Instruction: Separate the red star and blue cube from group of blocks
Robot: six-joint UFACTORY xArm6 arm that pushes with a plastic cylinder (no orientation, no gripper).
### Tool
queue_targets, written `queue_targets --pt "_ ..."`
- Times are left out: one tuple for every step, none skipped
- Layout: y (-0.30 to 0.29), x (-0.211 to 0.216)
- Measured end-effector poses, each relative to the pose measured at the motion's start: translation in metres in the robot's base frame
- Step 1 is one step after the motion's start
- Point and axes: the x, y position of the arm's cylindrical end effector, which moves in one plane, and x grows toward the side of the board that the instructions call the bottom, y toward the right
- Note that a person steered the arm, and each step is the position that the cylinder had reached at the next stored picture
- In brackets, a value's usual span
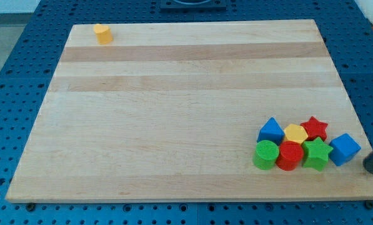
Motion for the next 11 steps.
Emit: queue_targets --pt "-0.016 -0.018" --pt "-0.043 -0.021" --pt "-0.064 -0.021" --pt "-0.077 -0.028" --pt "-0.088 -0.041" --pt "-0.094 -0.060" --pt "-0.096 -0.079" --pt "-0.099 -0.097" --pt "-0.108 -0.112" --pt "-0.117 -0.127" --pt "-0.133 -0.140"
